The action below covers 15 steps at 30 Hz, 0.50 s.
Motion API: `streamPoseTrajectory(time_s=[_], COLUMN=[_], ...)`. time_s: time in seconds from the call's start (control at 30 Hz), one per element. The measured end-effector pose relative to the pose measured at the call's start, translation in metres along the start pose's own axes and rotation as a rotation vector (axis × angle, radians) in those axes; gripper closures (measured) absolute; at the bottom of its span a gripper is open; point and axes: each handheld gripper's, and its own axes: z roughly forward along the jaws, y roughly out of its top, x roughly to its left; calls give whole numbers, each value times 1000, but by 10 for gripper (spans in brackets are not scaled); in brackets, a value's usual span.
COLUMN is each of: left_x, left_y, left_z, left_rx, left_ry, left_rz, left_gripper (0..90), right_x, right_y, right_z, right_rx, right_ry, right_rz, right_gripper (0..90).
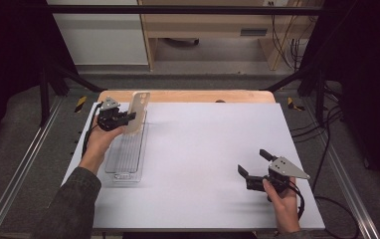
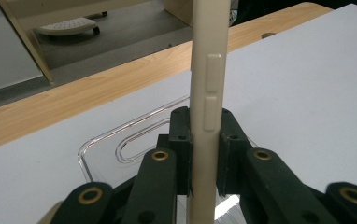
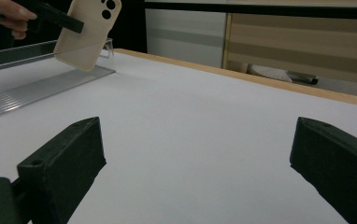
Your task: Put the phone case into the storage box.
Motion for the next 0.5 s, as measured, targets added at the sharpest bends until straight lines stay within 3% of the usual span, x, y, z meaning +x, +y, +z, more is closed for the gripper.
streamPoseTrajectory(time_s=[0.5], left_x=[3], left_y=[-2], left_z=[3], left_rx=[10], left_ry=[0], left_rz=[-12], left_gripper=[788], right_x=[0], right_y=[-1], right_z=[1], right_rx=[8], right_ry=[4], right_rz=[1], right_gripper=[31])
